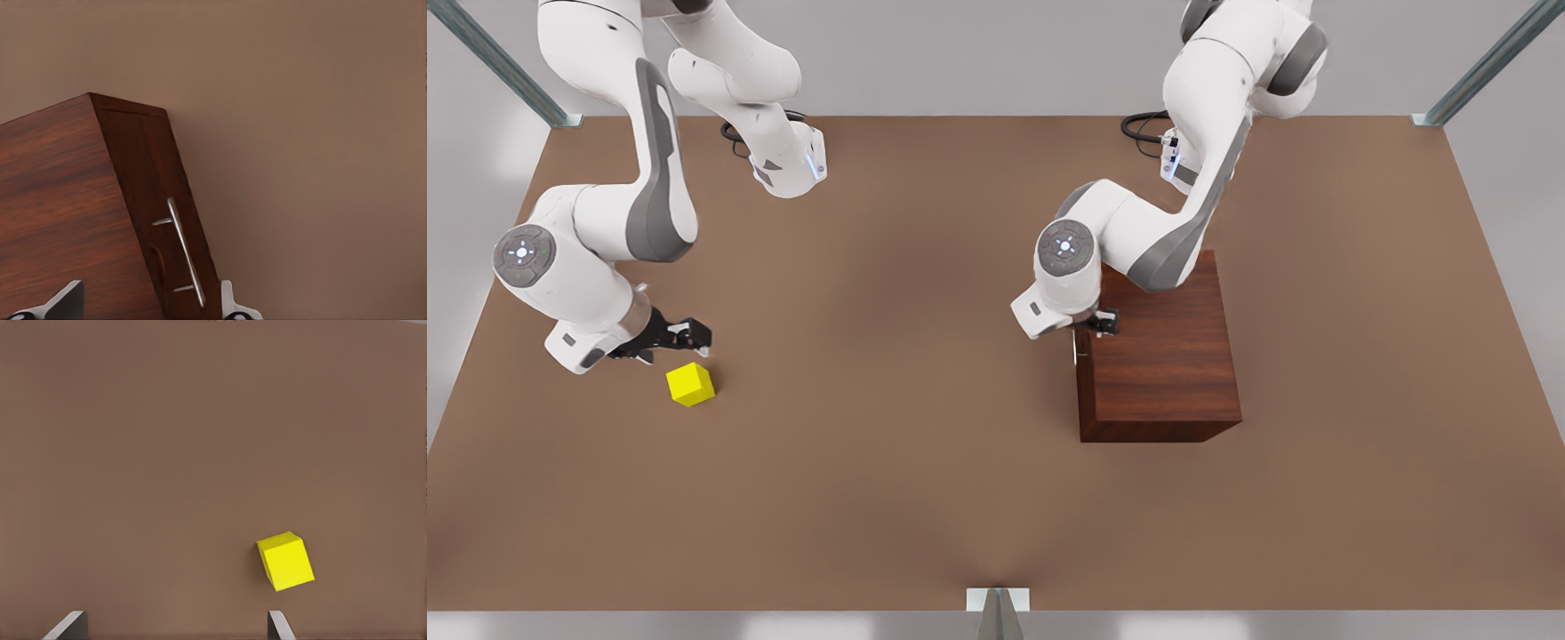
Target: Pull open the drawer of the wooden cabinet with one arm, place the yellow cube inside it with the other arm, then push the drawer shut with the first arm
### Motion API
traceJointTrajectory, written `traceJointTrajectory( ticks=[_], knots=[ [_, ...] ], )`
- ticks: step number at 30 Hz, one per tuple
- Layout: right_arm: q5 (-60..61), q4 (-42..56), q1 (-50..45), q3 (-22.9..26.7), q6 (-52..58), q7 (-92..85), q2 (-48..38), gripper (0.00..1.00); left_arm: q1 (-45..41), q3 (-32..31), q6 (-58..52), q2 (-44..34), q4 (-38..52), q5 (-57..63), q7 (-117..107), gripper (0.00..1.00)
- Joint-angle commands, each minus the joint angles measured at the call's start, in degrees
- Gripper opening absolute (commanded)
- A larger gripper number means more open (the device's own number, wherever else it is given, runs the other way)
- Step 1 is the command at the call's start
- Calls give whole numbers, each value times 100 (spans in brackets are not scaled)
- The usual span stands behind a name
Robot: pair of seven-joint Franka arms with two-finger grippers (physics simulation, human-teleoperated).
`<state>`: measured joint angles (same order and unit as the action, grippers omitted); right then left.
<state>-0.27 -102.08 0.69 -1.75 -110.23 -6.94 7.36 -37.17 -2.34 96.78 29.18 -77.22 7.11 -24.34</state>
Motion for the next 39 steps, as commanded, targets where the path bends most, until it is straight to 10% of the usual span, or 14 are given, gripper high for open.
traceJointTrajectory(
  ticks=[1,39],
  knots=[
    [9,4,-34,0,19,-70,3,100,-186,15,386,193,58,352,-3542,100],
    [88,110,-43,-18,124,53,73,100,-950,76,-80,1028,-223,1847,-3956,100]
  ],
)
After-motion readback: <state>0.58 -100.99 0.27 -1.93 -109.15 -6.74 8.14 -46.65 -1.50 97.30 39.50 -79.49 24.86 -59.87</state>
